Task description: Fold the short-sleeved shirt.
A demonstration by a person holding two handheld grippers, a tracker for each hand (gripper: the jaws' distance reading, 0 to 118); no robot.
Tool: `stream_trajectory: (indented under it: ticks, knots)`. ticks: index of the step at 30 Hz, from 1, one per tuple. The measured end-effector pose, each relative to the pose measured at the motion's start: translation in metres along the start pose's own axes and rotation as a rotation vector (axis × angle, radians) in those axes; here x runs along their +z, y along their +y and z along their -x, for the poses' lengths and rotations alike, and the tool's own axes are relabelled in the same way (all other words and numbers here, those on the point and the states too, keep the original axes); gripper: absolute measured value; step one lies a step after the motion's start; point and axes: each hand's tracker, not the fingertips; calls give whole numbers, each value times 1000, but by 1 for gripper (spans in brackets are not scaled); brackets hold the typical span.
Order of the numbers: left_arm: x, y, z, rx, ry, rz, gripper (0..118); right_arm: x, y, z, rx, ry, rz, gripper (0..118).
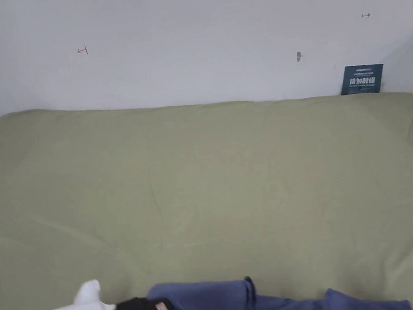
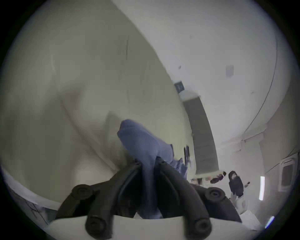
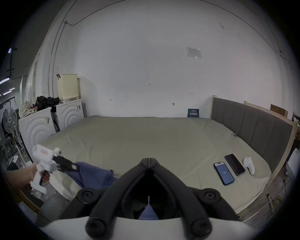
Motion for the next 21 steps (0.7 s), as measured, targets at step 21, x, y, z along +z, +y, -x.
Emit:
stream_trajectory:
  ticks: [21]
  knots:
    - [-6, -29, -112, -608, 234, 162, 13, -7, 11, 14, 48, 28, 1, 0]
